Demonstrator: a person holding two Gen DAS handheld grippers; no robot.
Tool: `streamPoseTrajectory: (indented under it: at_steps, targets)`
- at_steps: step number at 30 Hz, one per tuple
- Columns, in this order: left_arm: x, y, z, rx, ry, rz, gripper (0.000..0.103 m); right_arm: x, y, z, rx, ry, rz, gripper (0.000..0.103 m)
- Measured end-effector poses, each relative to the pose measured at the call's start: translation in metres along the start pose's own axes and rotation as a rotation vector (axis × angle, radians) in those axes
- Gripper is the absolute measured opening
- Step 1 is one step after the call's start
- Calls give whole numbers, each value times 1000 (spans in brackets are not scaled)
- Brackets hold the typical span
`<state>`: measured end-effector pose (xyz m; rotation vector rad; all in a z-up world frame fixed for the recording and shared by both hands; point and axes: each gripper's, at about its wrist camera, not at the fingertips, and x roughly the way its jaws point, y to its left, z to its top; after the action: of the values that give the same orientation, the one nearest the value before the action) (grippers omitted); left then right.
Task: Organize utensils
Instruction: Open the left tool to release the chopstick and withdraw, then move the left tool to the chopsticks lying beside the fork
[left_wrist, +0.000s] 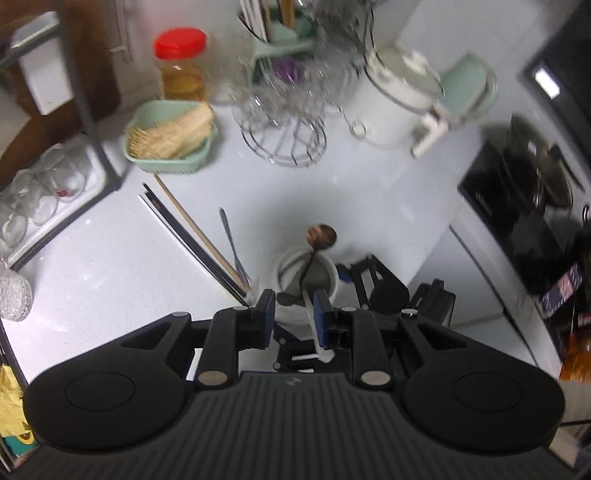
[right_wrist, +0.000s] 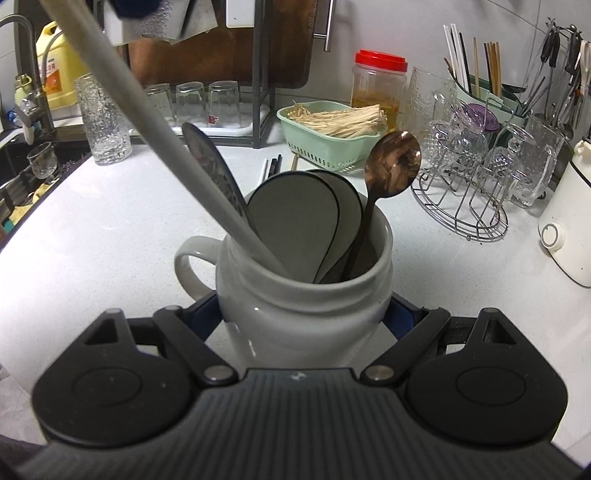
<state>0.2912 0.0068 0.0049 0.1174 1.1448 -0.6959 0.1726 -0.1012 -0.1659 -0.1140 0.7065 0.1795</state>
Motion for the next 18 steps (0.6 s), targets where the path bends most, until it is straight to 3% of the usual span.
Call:
streamPoseTrajectory:
  at_steps: [8,18]
  targets:
    - [-19,36,-32,-111,-142,17,26,0,4,3,32,14,-37,92]
    - [8,73,-53,-227,-296,34,26,-3,6,0,61,13,-67,92]
